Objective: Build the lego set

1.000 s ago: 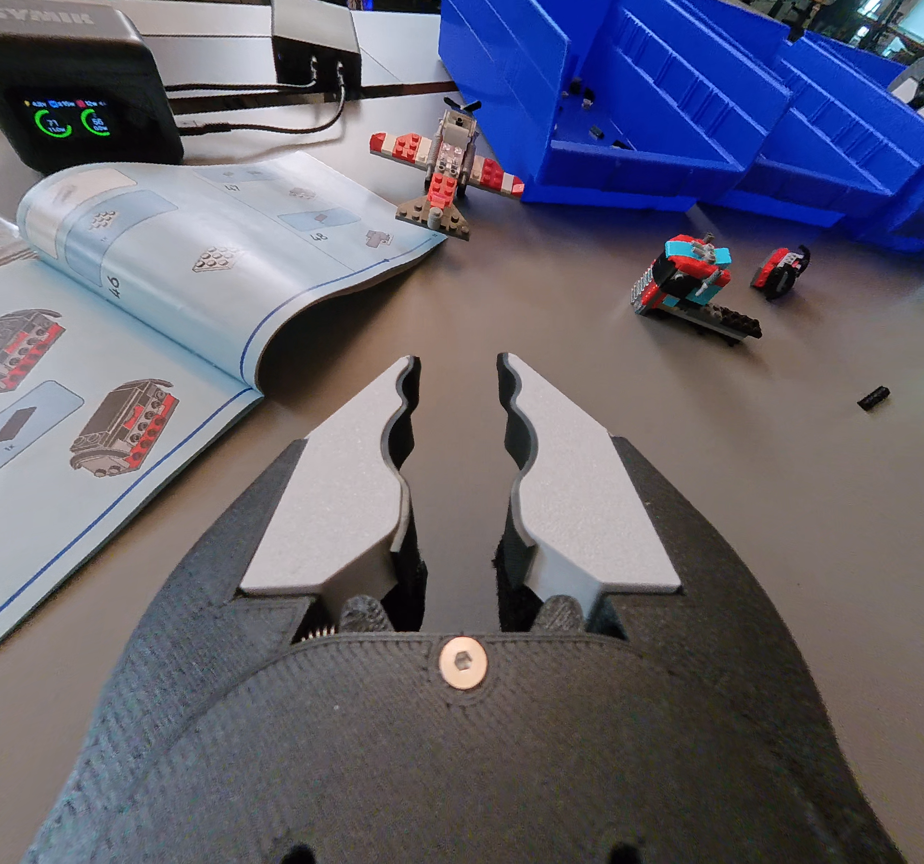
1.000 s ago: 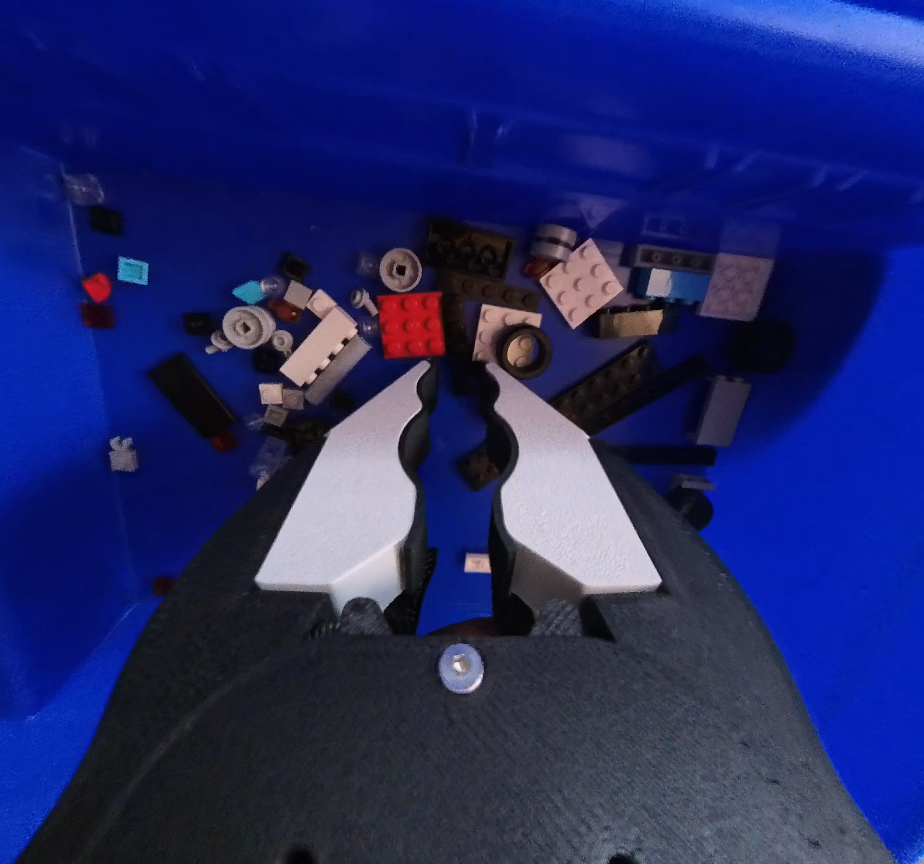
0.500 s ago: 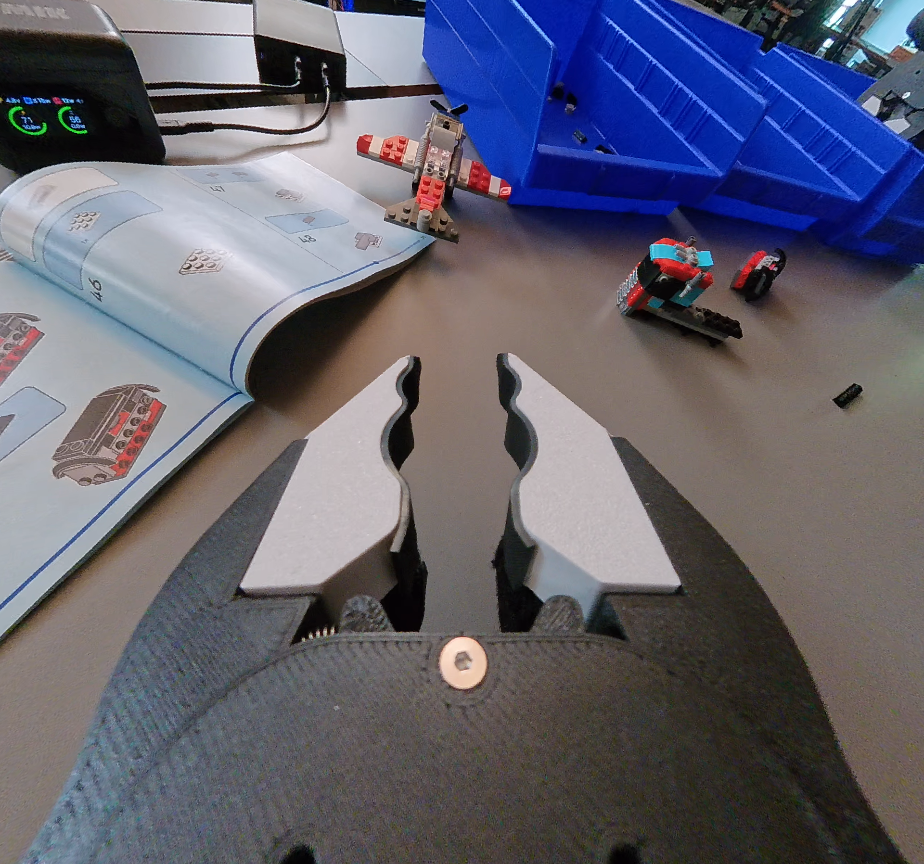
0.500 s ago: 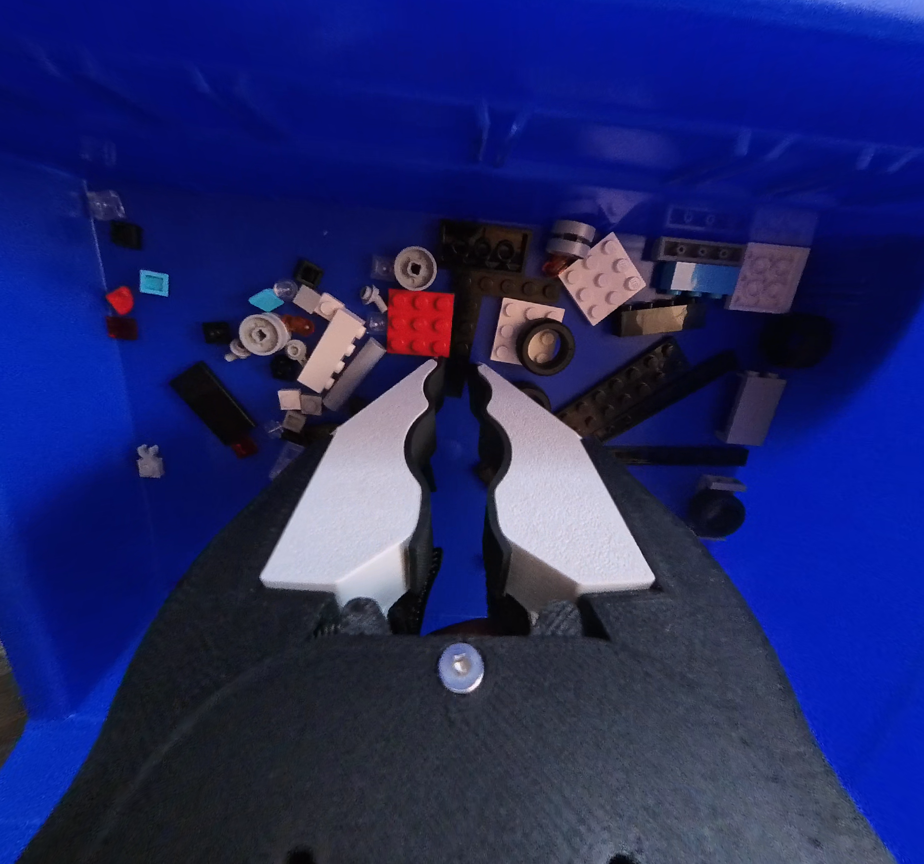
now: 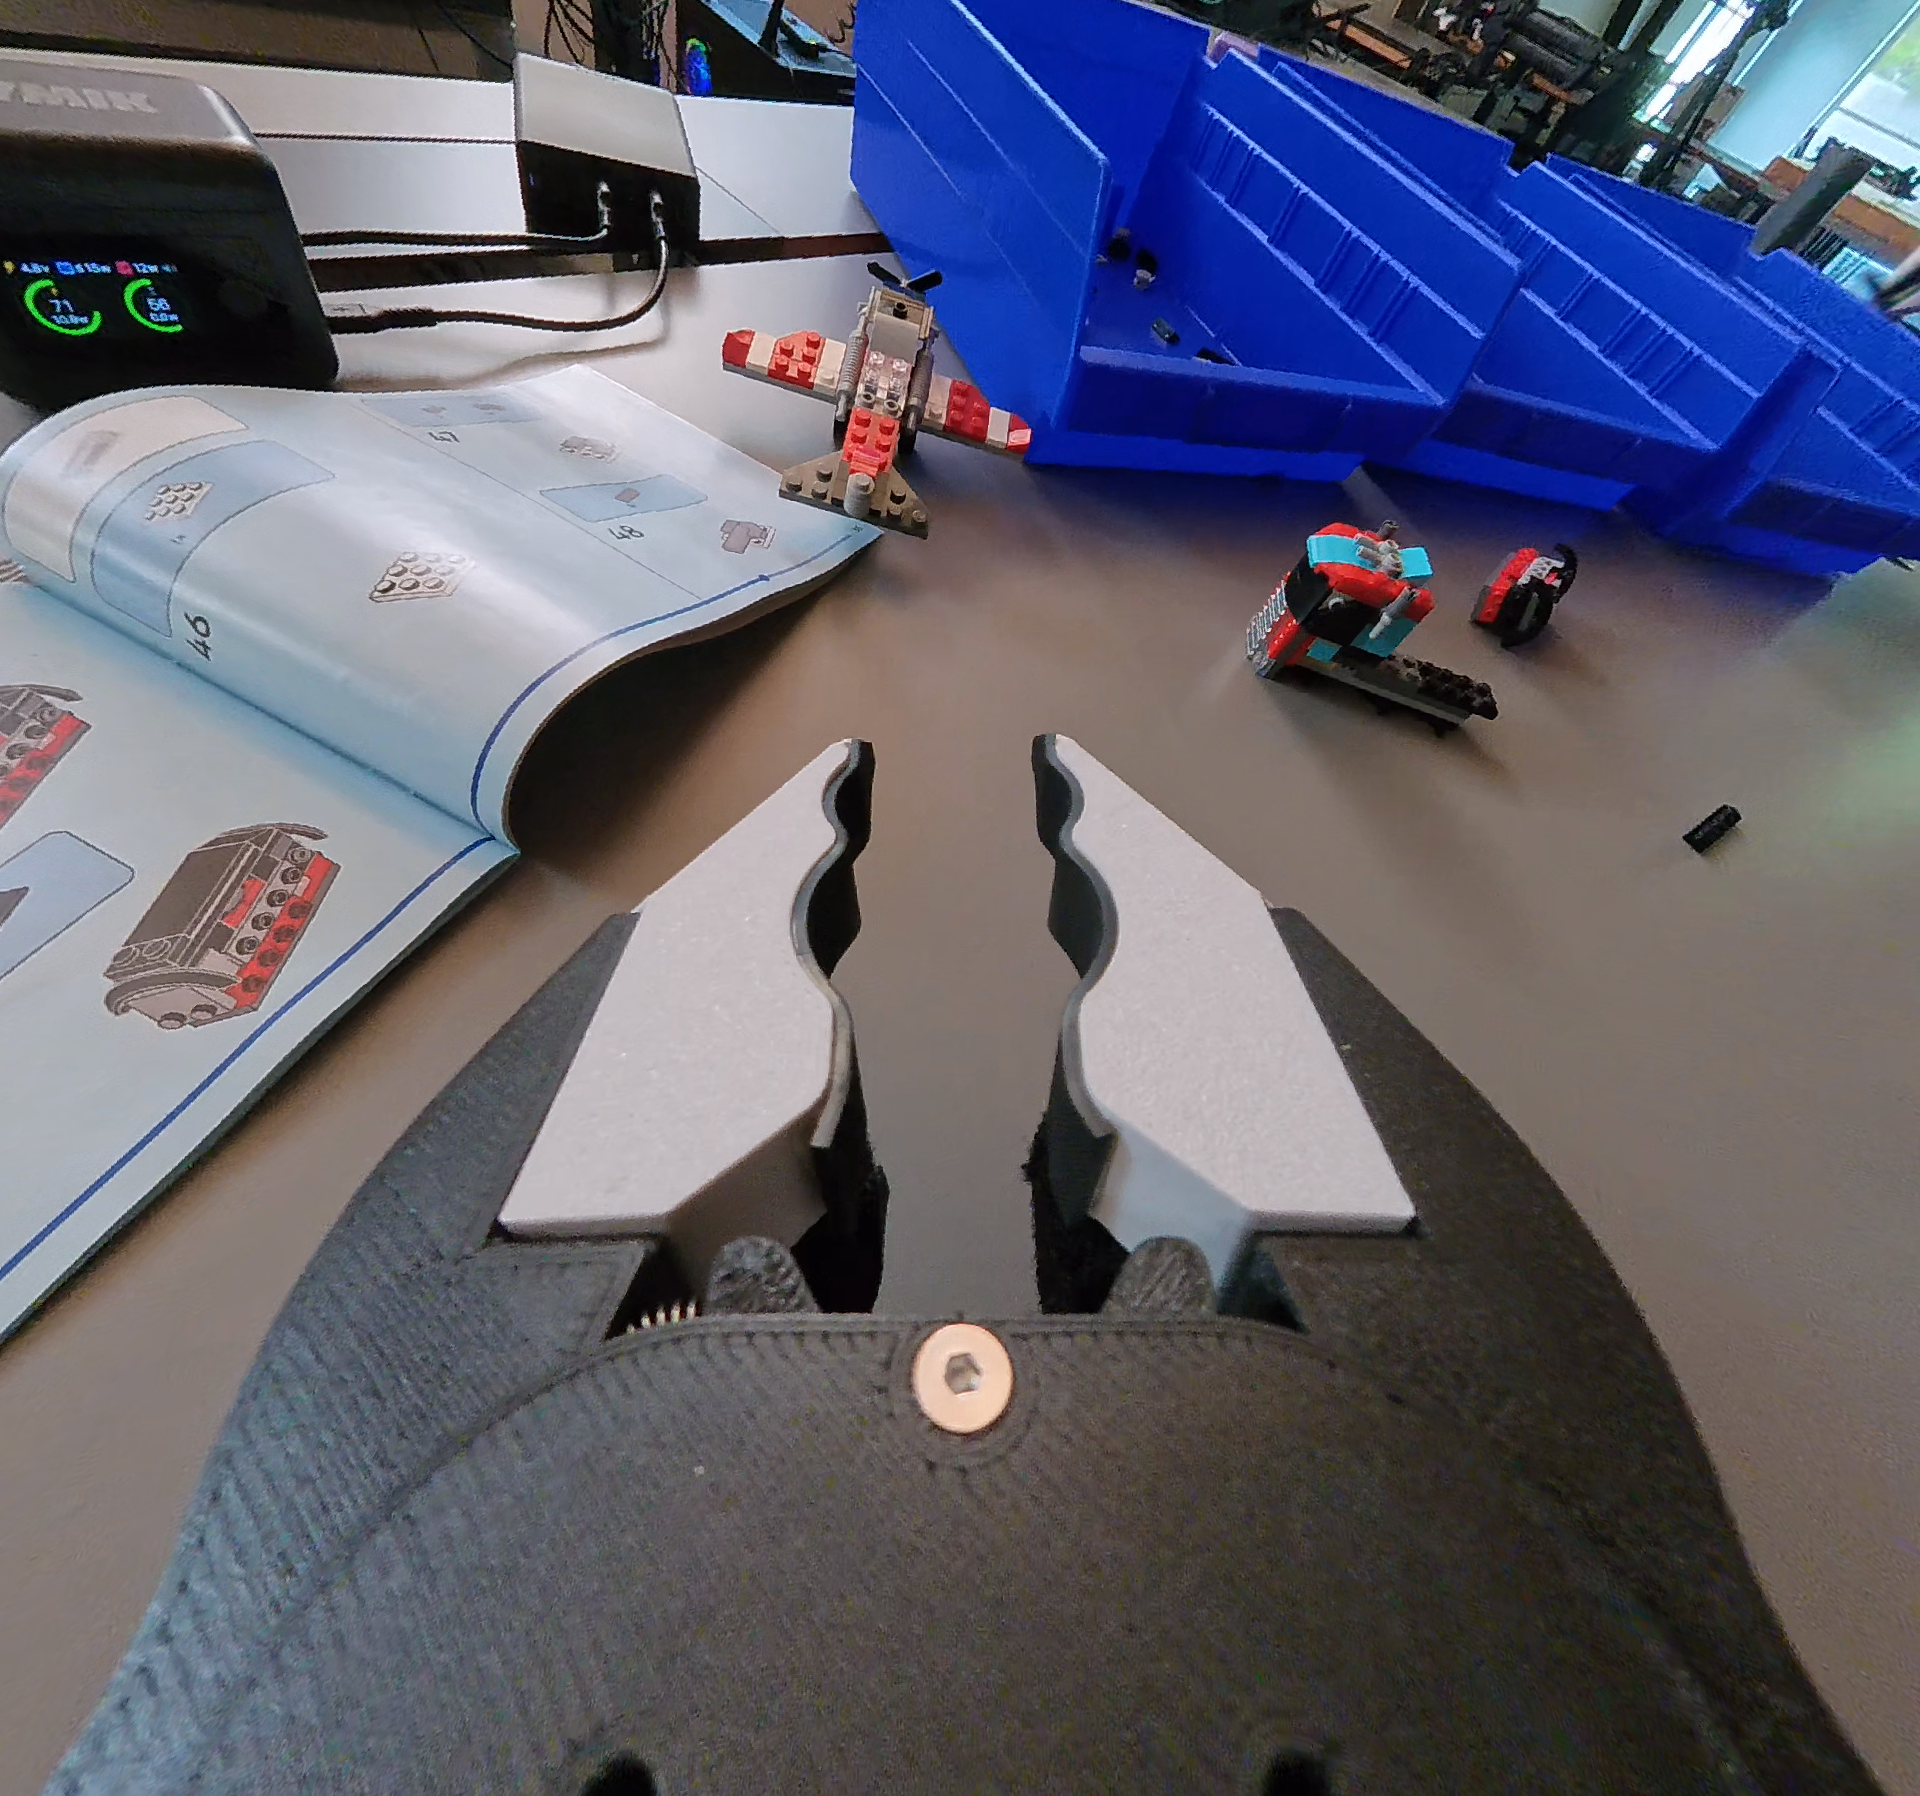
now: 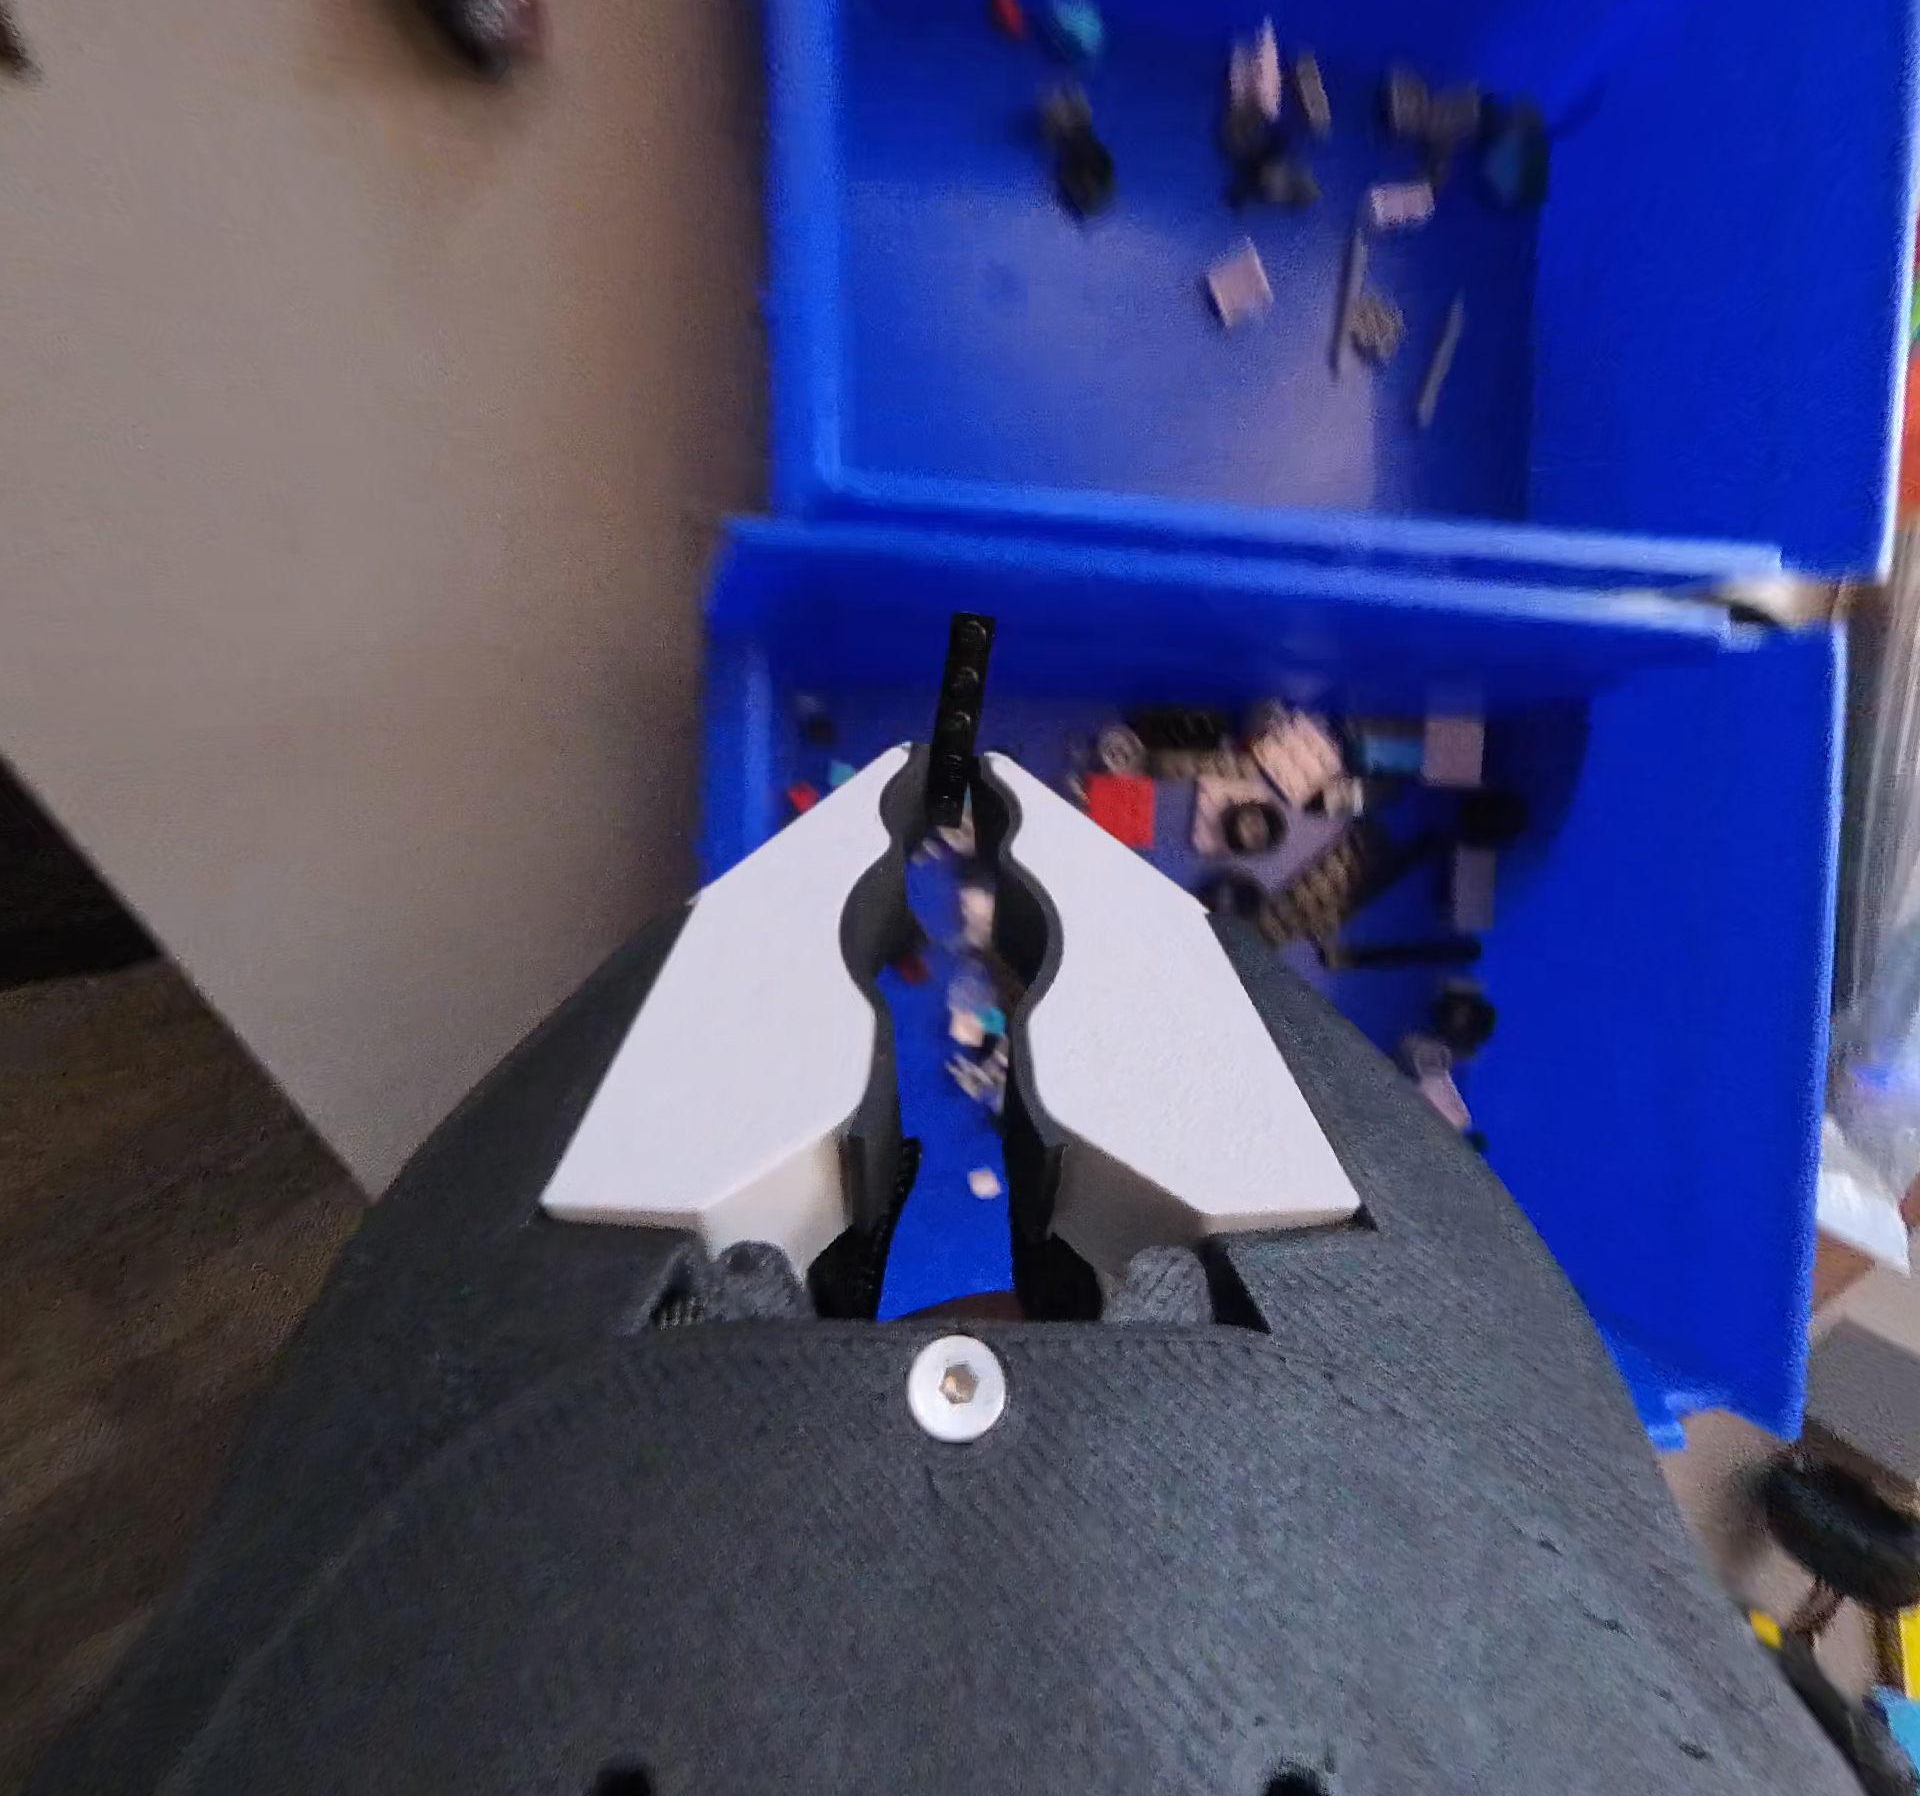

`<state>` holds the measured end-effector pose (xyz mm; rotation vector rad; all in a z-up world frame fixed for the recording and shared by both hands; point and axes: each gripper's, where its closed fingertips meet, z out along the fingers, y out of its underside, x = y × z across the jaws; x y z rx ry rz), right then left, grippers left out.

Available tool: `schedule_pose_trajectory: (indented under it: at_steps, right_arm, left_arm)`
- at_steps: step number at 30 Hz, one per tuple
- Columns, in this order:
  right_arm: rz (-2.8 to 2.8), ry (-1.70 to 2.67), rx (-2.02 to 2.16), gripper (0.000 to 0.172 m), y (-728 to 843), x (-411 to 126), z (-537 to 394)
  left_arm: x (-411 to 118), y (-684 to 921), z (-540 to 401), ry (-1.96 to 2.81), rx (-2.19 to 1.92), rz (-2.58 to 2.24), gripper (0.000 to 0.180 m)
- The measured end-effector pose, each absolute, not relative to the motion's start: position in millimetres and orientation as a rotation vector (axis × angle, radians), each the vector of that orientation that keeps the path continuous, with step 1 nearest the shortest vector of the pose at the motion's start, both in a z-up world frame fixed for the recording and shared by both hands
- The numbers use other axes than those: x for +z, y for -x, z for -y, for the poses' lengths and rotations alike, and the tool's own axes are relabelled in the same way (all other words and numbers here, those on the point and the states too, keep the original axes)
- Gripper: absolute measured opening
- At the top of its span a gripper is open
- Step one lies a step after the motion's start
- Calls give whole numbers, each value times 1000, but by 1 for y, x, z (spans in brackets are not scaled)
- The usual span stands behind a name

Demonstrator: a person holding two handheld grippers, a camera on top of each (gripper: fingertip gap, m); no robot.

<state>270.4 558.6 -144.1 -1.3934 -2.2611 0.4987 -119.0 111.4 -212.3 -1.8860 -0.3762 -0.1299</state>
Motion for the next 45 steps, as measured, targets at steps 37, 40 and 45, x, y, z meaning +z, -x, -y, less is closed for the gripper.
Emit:
schedule_pose_trajectory:
  at_steps: [37, 40, 45]
  right_arm:
    - [2728, 1044, 707, 10, -149, -270, -272]
    - [2738, 1053, 687, 10, -147, -270, -273]
    - [2727, 1066, 707, 11, -142, -268, -269]
  left_arm:
    - [-207, 70, -88, 1906, -61, 141, 33]
    - [-209, 68, -88, 1919, -64, 138, 33]
    - [-208, 68, -84, 1908, -119, 165, 33]
